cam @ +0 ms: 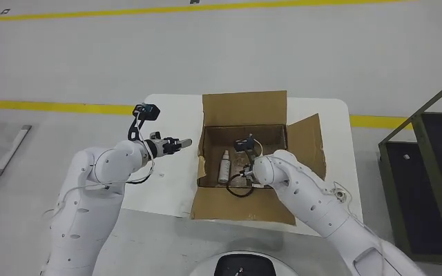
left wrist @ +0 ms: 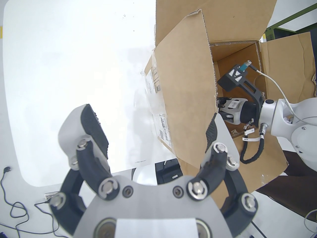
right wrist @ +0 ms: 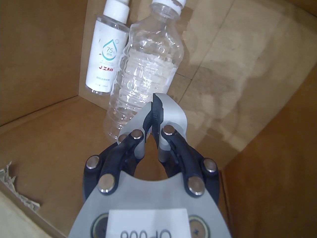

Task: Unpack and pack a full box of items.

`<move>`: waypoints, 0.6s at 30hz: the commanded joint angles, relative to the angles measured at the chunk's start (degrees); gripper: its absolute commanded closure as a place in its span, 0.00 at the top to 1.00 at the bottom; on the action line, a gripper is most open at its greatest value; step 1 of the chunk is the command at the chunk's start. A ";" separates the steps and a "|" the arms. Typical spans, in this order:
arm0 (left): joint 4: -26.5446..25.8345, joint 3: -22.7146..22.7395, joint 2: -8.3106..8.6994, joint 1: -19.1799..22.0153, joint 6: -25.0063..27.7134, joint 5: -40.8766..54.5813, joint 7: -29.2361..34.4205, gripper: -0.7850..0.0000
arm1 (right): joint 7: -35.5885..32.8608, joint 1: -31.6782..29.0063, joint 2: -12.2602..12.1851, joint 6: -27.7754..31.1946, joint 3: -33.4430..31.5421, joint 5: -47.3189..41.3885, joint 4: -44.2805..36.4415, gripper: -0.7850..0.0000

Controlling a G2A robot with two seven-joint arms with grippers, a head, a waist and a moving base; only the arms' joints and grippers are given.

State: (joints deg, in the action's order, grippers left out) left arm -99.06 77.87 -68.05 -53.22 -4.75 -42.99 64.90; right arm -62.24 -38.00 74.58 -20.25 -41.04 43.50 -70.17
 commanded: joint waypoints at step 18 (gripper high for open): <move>0.00 0.00 0.00 0.00 0.00 0.00 0.00 1.00 | 1.56 -6.93 -2.51 4.46 -14.23 -6.15 -16.60 0.00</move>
State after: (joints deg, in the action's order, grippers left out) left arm -99.06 77.87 -68.05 -53.22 -4.75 -42.99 64.90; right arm -59.92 -43.56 72.59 -15.65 -53.04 37.71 -83.02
